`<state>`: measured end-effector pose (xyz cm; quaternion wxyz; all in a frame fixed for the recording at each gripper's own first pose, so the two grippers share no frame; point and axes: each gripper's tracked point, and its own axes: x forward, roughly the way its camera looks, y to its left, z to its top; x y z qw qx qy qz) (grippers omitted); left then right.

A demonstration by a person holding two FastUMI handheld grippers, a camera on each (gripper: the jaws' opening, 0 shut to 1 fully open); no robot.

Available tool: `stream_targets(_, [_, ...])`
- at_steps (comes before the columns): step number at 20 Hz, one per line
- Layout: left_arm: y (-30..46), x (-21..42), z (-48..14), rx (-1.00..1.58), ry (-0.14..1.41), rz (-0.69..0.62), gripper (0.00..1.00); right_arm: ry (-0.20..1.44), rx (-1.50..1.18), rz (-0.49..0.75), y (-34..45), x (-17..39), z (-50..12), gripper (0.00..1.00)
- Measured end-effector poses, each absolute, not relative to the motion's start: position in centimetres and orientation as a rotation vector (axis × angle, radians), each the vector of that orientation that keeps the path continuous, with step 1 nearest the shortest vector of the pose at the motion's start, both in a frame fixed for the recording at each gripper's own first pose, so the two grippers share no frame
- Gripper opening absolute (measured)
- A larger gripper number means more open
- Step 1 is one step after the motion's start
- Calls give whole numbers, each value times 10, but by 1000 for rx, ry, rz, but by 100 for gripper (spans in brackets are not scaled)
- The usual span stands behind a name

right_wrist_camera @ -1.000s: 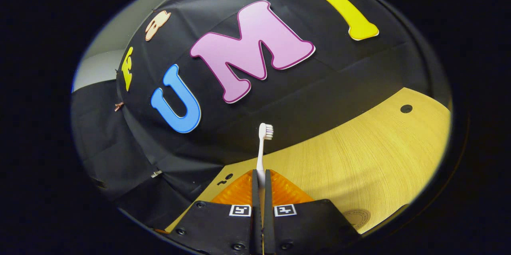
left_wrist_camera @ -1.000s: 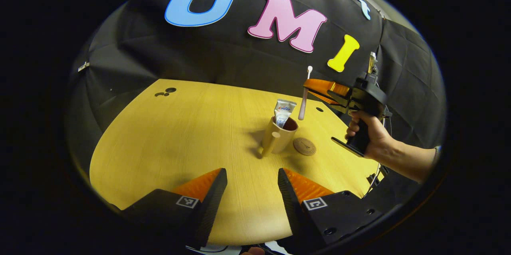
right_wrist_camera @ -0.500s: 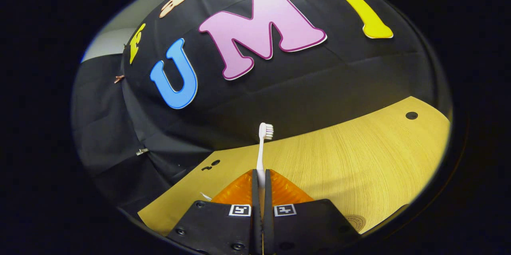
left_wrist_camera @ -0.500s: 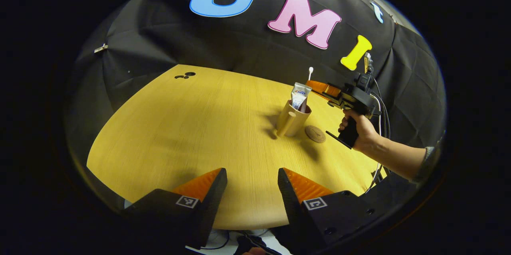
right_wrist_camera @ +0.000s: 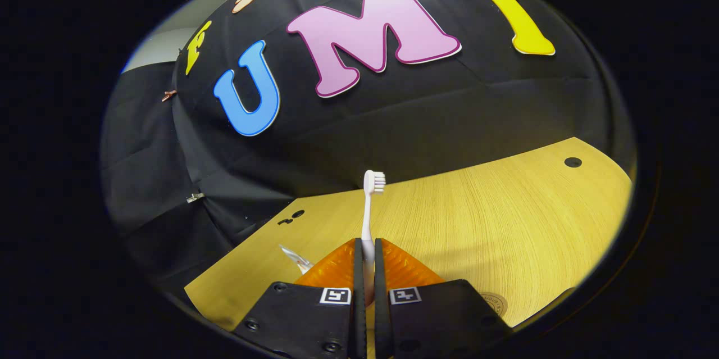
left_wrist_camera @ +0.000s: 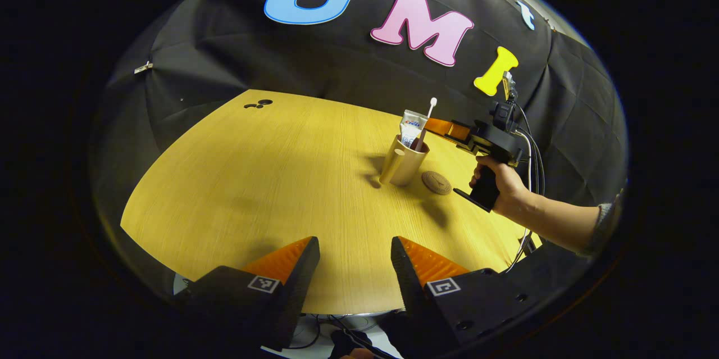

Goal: Put the toothbrush and toothpaste on the desktop into the cup, then pick up the cup and place it on the coaster on the desktop.

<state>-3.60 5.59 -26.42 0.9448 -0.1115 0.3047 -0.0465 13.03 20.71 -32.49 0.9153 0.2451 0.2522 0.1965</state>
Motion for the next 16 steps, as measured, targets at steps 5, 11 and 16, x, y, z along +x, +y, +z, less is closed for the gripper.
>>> stream_targets(5, [43, -31, -256, -228, 604, -102, 80, 593, 551, 427, 205, 107, -326, 27])
stream_targets(11, [19, -7, -249, -187, 637, -158, 80, 671, 634, 442, 189, 56, -306, 65])
stream_targets(16, [-7, 25, -249, -150, 712, -242, 80, 707, 646, 431, 150, 9, -288, 83])
